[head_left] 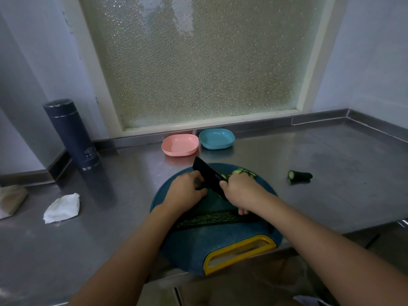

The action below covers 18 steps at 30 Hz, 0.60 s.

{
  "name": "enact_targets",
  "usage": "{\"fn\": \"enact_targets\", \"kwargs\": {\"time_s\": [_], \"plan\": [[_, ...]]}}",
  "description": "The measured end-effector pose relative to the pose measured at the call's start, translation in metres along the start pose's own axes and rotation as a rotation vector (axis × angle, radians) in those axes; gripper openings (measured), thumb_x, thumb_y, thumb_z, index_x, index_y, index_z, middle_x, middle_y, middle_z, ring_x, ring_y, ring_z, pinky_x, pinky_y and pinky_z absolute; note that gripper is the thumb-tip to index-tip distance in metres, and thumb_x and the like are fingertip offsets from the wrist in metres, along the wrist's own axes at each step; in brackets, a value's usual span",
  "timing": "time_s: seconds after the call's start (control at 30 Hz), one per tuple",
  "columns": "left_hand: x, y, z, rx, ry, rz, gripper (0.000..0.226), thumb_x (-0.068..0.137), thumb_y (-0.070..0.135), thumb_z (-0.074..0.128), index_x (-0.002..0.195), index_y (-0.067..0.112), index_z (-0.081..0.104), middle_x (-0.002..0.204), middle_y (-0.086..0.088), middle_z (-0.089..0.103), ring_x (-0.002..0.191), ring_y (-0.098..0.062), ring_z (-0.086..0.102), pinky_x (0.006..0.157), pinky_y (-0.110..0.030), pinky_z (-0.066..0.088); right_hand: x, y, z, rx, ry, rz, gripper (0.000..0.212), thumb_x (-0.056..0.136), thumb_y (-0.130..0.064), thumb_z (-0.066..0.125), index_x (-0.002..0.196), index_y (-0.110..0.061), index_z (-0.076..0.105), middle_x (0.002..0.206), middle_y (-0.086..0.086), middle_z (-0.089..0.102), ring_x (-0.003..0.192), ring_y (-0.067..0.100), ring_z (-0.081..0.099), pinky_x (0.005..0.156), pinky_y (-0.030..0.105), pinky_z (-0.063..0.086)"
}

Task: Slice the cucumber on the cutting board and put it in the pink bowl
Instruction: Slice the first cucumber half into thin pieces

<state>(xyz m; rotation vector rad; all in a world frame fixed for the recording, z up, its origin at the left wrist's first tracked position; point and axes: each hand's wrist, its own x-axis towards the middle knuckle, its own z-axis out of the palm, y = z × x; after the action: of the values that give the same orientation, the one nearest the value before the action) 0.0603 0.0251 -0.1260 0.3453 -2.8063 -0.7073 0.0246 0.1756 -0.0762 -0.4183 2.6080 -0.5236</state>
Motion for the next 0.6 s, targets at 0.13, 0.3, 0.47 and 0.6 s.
{"fn": "enact_targets", "kwargs": {"time_s": [0.13,0.3,0.47,0.6], "plan": [[0.0,-0.001,-0.003,-0.007,-0.02,0.01,0.018,0.081,0.024,0.066,0.096,0.023,0.057,0.086,0.006,0.058,0.078,-0.01,0.053,0.064,-0.022,0.039,0.0,-0.001,0.003,0.041,0.002,-0.013,0.048,0.103,-0.033,0.028,0.114,0.007,0.054,0.051,0.014,0.055,0.04,0.021,0.051,0.05,0.028,0.05],[-0.001,-0.002,0.0,-0.009,0.011,0.026,0.02,0.08,0.024,0.065,0.098,0.021,0.058,0.09,0.001,0.062,0.08,-0.013,0.056,0.068,-0.028,0.047,0.003,-0.007,0.003,0.03,0.018,0.012,0.045,0.103,-0.031,0.03,0.117,0.004,0.054,0.048,0.012,0.054,0.042,0.02,0.053,0.052,0.029,0.051],[-0.003,-0.007,0.002,-0.008,0.016,0.042,0.021,0.081,0.025,0.065,0.101,0.021,0.06,0.094,0.0,0.061,0.082,-0.013,0.056,0.07,-0.028,0.047,0.007,-0.011,0.004,0.005,0.015,0.011,0.048,0.103,-0.034,0.03,0.112,0.005,0.055,0.033,0.009,0.049,0.036,0.019,0.051,0.042,0.025,0.045],[-0.004,-0.008,0.004,-0.015,0.041,0.052,0.022,0.082,0.025,0.066,0.102,0.018,0.061,0.095,0.0,0.06,0.084,-0.014,0.055,0.074,-0.029,0.047,0.01,-0.014,0.009,0.009,0.016,-0.004,0.045,0.103,-0.031,0.03,0.114,0.005,0.053,0.05,0.014,0.055,0.04,0.02,0.052,0.045,0.027,0.048]]}}
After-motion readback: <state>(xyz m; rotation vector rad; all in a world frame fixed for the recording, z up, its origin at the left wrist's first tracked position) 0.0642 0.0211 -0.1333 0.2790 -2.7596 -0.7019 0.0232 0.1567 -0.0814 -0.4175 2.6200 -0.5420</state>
